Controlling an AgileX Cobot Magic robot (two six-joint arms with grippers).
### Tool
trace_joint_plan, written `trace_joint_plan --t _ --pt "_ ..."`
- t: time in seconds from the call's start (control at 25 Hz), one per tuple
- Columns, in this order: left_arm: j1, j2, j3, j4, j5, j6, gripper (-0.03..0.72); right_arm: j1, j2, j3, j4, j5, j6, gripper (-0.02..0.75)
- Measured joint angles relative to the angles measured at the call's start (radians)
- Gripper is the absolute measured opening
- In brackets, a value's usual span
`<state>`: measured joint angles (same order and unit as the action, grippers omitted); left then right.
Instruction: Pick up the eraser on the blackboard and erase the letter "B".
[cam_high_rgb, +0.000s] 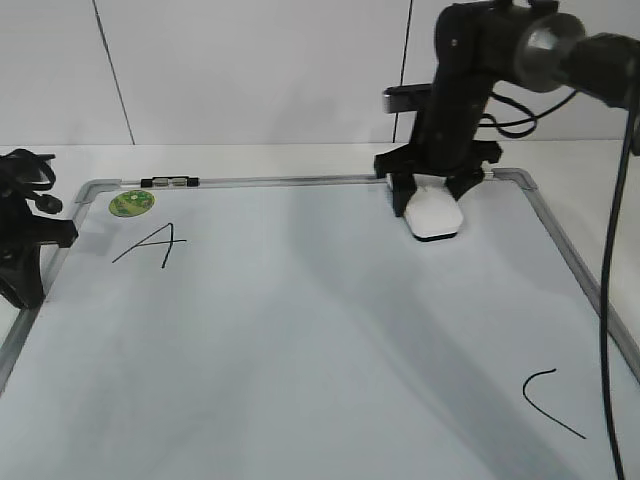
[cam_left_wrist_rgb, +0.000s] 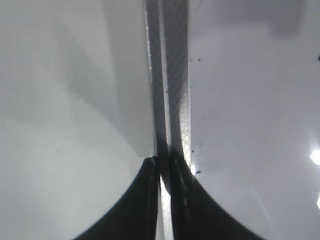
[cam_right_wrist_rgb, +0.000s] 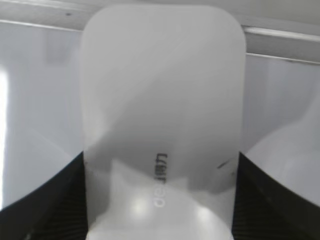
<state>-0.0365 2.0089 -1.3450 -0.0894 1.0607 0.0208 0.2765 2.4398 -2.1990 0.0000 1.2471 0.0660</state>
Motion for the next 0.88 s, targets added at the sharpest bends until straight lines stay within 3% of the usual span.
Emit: trace_joint_plan --t 0.24,0.36,0.6,0.88 --pt "0.0 0.0 -0.002 0.0 0.006 0.0 0.025 0.23 0.002 -0.002 0.021 -0.016 -0.009 0.54" --pt "0.0 0.0 -0.002 0.002 0.008 0.0 0.026 0.285 0.005 -0.002 0.023 -0.016 -0.013 0.54" --pt "0.0 0.0 -0.002 0.004 0.008 0.0 0.026 0.261 0.005 -0.005 0.019 -0.018 -0.014 0.54" --pt "0.0 0.002 -0.002 0.004 0.008 0.0 0.026 0.078 0.005 -0.005 0.0 -0.018 0.017 0.54"
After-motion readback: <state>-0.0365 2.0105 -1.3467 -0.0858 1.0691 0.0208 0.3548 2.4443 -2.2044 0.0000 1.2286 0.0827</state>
